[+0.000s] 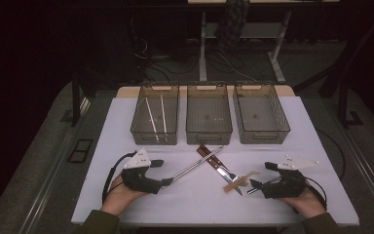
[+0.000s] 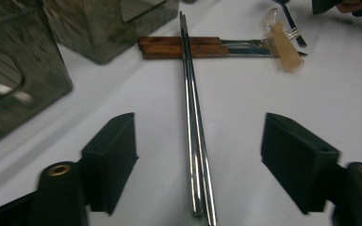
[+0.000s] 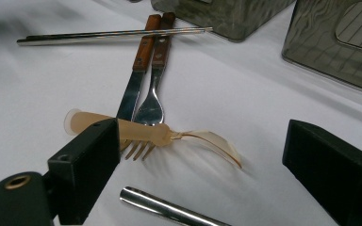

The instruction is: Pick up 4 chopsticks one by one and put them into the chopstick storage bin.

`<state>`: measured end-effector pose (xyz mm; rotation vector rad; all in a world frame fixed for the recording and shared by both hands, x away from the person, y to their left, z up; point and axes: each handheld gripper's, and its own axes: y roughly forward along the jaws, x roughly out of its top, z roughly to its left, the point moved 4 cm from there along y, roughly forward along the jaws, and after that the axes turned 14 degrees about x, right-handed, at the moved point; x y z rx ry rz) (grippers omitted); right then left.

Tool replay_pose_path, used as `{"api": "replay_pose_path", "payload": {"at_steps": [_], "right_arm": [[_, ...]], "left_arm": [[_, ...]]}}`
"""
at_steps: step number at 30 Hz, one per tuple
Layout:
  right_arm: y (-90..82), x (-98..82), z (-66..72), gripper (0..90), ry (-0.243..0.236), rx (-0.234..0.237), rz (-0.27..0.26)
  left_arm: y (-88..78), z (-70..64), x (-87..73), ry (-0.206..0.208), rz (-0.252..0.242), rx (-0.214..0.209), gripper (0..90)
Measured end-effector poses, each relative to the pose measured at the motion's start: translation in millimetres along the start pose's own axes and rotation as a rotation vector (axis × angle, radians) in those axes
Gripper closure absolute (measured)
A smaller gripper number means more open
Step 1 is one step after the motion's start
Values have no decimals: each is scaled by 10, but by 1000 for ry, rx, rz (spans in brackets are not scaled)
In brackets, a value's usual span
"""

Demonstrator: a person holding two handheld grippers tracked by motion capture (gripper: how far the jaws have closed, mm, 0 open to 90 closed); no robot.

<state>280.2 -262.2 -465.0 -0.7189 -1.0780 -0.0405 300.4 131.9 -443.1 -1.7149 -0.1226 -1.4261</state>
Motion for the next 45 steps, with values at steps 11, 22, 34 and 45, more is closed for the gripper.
{"api": "replay_pose_path", "payload": {"at_steps": [11, 22, 34, 45], "right_arm": [[-6, 5, -1, 113, 1, -15, -1], [-21, 0, -7, 113, -6, -22, -1], [-31, -3, -1, 113, -13, -32, 1], [-14, -8, 0, 113, -25, -37, 20]], "left_arm": [[268, -5, 189, -34, 36, -12, 536], [642, -72, 373, -8, 74, -40, 663], [723, -104, 313, -14, 119, -38, 753], [768, -135, 265, 6, 161, -46, 795]]}}
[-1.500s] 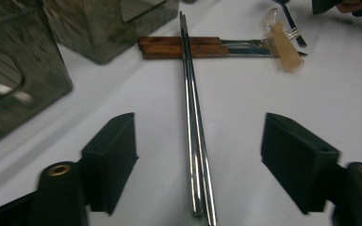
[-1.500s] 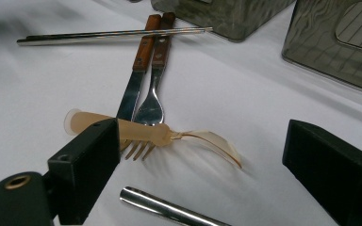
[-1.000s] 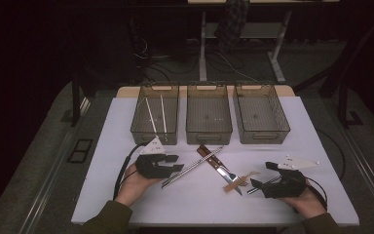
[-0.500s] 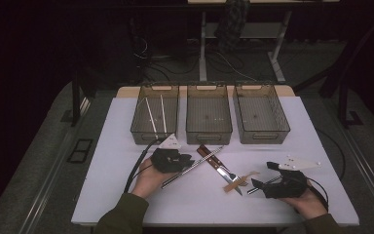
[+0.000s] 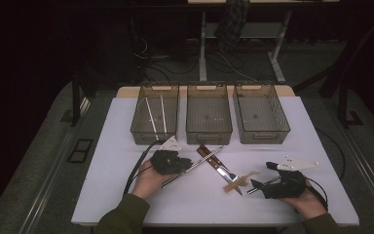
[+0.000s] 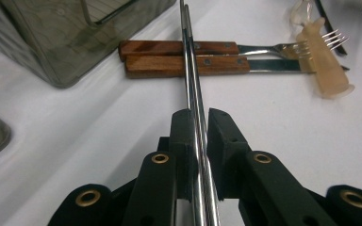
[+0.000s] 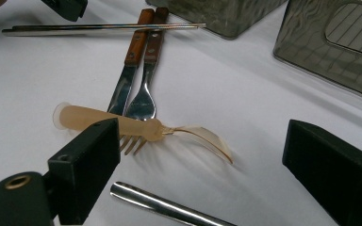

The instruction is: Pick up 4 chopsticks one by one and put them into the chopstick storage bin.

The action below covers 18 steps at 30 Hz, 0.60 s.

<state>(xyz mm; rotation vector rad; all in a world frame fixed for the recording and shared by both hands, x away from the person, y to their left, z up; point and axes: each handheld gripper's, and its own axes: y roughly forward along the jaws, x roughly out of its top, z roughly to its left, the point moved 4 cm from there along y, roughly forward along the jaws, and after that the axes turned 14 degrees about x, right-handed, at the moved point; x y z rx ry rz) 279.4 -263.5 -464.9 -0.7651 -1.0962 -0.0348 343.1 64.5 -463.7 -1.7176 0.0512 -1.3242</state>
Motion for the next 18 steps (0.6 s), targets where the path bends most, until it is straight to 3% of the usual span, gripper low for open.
{"api": "replay_pose_path", "payload": {"at_steps": [18], "right_arm": [[-3, -3, 0, 113, -6, -6, 8]], "left_arm": [[41, 24, -30, -8, 22, 6, 799]]}}
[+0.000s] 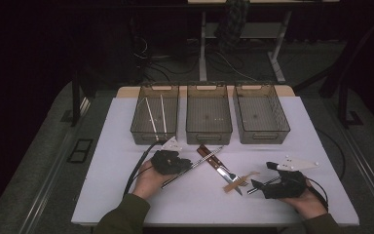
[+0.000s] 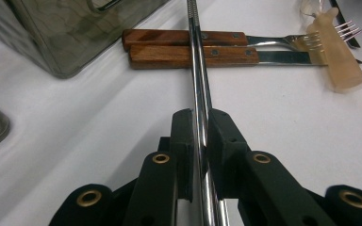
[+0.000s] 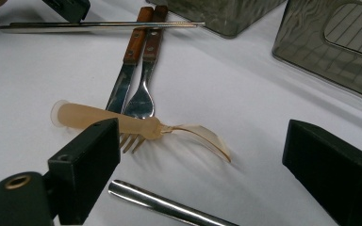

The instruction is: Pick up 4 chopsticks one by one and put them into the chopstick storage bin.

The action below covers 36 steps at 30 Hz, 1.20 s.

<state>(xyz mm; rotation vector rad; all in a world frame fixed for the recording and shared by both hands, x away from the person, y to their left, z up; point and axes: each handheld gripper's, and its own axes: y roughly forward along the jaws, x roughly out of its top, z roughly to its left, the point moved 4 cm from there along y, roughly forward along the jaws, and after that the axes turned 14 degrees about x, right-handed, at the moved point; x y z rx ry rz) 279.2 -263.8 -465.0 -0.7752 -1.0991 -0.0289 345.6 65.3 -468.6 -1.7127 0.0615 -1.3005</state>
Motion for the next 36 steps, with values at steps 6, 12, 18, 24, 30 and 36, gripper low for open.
{"api": "replay_pose_path", "payload": {"at_steps": [6, 12, 18, 24, 30, 36], "right_arm": [[2, 0, 1, 113, -2, 0, 1], [0, 0, 1, 113, -1, 0, 1], [1, 0, 0, 113, -2, 0, 1], [2, -1, -1, 113, -3, 0, 2], [3, 0, 0, 113, -2, -1, 2], [5, -1, 1, 113, -3, -1, 2]], "left_arm": [[22, -13, -9, 9, 11, 3, 803], [38, -12, -16, 14, 16, 10, 804], [70, -3, -38, 31, 35, 29, 803], [80, 5, -44, 26, 29, 29, 810], [83, -2, -51, 28, 21, 37, 816], [84, 0, -51, 25, 20, 44, 833]]}}
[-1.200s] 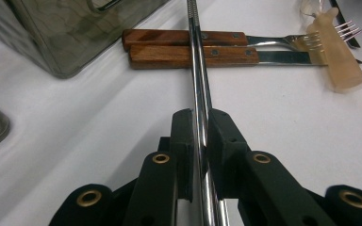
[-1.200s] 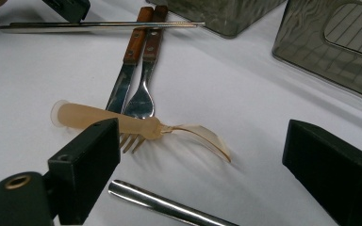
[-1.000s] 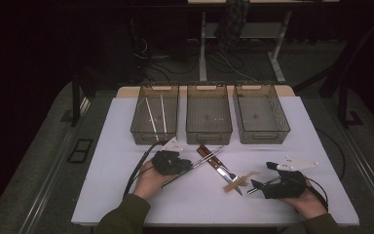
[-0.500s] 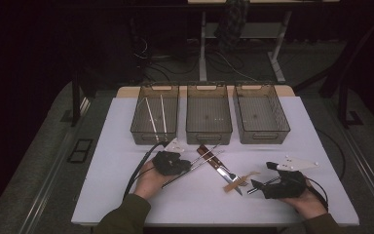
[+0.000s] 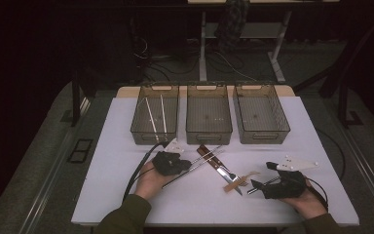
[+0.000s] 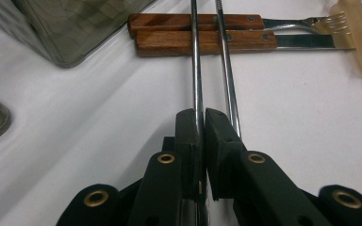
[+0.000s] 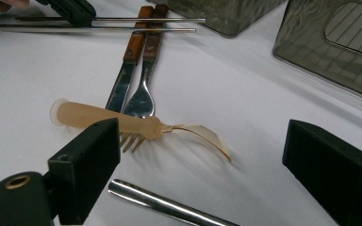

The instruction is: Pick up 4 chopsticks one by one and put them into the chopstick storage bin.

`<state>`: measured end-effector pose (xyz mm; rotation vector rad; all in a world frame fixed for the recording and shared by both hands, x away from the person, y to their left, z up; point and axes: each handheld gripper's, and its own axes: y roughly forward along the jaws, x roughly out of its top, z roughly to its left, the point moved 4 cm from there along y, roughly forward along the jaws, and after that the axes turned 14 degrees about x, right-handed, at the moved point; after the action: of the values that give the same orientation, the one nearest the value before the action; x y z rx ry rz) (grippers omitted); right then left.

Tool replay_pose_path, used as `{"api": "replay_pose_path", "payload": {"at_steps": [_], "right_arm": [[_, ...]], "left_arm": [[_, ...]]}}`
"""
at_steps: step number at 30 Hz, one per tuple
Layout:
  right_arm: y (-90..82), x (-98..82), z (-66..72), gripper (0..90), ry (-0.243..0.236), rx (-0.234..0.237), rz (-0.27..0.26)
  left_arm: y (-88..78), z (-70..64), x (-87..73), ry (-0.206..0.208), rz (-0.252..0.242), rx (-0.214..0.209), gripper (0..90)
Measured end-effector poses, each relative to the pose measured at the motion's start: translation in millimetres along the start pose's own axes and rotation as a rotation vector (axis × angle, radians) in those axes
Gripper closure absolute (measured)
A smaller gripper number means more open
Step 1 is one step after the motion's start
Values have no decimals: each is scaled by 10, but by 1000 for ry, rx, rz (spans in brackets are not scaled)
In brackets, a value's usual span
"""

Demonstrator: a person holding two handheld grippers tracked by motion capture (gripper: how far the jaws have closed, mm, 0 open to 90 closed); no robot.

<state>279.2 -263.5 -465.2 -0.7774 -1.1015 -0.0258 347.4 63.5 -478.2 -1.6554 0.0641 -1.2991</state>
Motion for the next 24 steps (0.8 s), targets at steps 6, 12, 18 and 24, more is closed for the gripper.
{"api": "replay_pose_path", "payload": {"at_steps": [6, 12, 18, 24], "right_arm": [[0, 0, 1, 113, -1, 1, 0], [-5, 1, 0, 113, 1, 1, -1], [-8, 3, 4, 113, -1, 3, -3], [-8, 3, 0, 113, -1, 3, -3]], "left_arm": [[1, -10, 2, -2, -3, 12, 838], [0, -9, 4, -1, -4, 15, 841], [-16, -2, 5, 10, 1, 18, 842], [-84, 23, 21, 6, -6, 10, 842]]}}
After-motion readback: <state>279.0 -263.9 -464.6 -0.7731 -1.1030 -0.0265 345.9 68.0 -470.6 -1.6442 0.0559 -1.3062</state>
